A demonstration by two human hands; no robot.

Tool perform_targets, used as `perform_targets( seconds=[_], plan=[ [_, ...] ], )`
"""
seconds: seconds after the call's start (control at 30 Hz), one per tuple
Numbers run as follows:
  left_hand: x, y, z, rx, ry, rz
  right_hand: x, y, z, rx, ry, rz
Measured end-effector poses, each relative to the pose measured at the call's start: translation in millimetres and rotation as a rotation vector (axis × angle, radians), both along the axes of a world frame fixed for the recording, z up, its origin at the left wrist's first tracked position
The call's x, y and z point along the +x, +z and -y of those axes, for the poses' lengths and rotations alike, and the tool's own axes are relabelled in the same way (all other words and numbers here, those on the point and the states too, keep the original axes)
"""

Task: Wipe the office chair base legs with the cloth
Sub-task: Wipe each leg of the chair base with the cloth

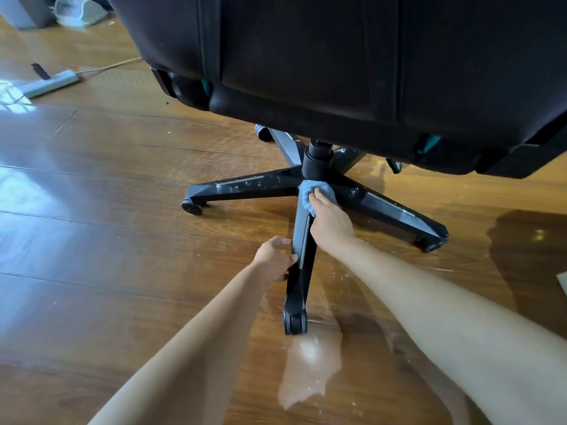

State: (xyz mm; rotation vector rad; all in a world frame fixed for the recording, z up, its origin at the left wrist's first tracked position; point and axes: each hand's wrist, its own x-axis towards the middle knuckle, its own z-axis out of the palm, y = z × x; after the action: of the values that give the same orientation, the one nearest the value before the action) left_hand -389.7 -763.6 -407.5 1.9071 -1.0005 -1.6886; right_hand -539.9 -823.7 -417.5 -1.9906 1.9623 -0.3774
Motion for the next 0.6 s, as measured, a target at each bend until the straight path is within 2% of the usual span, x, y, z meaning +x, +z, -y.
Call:
perform_targets(
  seconds=[0.17,0.33,0.53,0.6],
  plan=[
    [1,-1,0,0.000,0.006,-0.014,2,3,3,-0.021,0.078,-0.093],
    [2,-7,3,-0.020,0.023,-0.038,4,-5,-30,-0.052,0.321,-0.185],
    [1,-18,3,0.001,0.038,-0.050,4,14,34,0.038,0.204,-0.252],
    [1,-23,0,-0.005,0.055,-0.037,6,14,35,0.029,0.243,-0.320]
  ],
)
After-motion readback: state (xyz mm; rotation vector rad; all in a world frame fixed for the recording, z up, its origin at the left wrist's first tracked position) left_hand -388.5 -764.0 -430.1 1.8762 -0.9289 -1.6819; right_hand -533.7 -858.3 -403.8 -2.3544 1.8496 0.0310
